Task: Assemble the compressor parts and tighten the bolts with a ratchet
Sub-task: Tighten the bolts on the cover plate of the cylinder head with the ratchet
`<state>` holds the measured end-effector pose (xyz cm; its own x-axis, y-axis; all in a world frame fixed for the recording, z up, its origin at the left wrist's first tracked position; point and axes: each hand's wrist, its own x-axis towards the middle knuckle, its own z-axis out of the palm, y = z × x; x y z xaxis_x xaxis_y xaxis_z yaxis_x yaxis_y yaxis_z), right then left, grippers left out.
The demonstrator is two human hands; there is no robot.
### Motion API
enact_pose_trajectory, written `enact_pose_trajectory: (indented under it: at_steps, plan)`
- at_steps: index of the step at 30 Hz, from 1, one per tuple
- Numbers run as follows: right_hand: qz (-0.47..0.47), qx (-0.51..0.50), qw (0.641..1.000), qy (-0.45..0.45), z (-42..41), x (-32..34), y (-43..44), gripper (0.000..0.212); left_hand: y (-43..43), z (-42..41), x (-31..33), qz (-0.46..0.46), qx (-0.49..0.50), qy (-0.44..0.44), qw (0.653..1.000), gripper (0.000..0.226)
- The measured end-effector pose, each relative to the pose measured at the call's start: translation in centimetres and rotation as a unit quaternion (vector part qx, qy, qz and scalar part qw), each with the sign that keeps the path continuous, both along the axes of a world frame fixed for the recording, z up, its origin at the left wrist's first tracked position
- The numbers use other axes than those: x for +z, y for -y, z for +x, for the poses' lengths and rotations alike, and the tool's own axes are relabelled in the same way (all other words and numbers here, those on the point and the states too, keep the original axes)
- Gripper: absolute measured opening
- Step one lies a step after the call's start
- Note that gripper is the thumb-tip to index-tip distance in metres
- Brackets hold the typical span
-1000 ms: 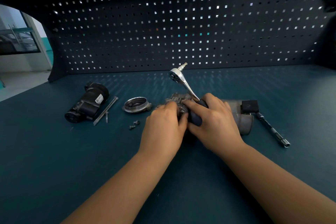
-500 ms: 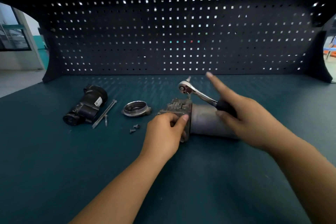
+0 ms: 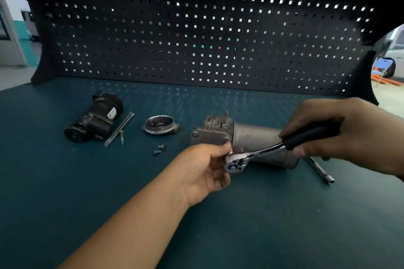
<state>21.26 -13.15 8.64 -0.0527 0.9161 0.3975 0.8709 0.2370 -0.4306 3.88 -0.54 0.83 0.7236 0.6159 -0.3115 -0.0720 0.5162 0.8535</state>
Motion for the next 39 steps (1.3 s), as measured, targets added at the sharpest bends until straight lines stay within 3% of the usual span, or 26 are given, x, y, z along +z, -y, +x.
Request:
enact_pose_trajectory:
  at_steps: [2, 5, 7, 9, 14, 19, 29, 39]
  plan:
    - [0.018, -0.012, 0.999, -0.038, -0.2, 0.1, -0.2, 0.038, -0.1, 0.0, -0.2, -0.001, -0.002, -0.002, 1.0, 0.044]
    - [0.048, 0.043, 0.97, -0.234, -0.5, -0.7, -0.6, 0.046, 0.0, 0.2, -0.4, -0.013, -0.005, -0.002, 1.0, 0.026]
    - [0.078, 0.036, 0.948, -0.308, -0.9, -1.4, -1.1, 0.053, 0.1, 0.3, -0.6, -0.017, -0.004, -0.002, 1.0, 0.014]
    - [0.089, 0.02, 0.949, -0.302, -1.6, -1.8, -1.5, 0.052, 0.0, 0.4, -0.7, -0.015, 0.001, 0.0, 1.0, 0.008]
    - [0.112, 0.031, 0.939, -0.322, -3.5, -1.9, -2.0, 0.021, -0.3, 0.5, -0.9, 0.018, 0.01, -0.006, 1.0, 0.01]
    - [0.147, 0.028, 0.929, -0.338, -4.3, -1.9, -2.2, 0.021, -0.5, 0.5, -0.7, 0.063, 0.016, -0.012, 0.998, 0.011]
    - [0.198, -0.027, 0.922, -0.333, -5.2, -2.4, -2.3, 0.015, -0.8, 0.1, -0.4, 0.07, 0.002, 0.01, 0.997, 0.017]
    - [0.248, -0.087, 0.887, -0.379, -5.8, -3.6, -2.5, 0.016, -0.8, 0.0, -0.4, 0.019, 0.012, 0.022, 0.999, 0.024]
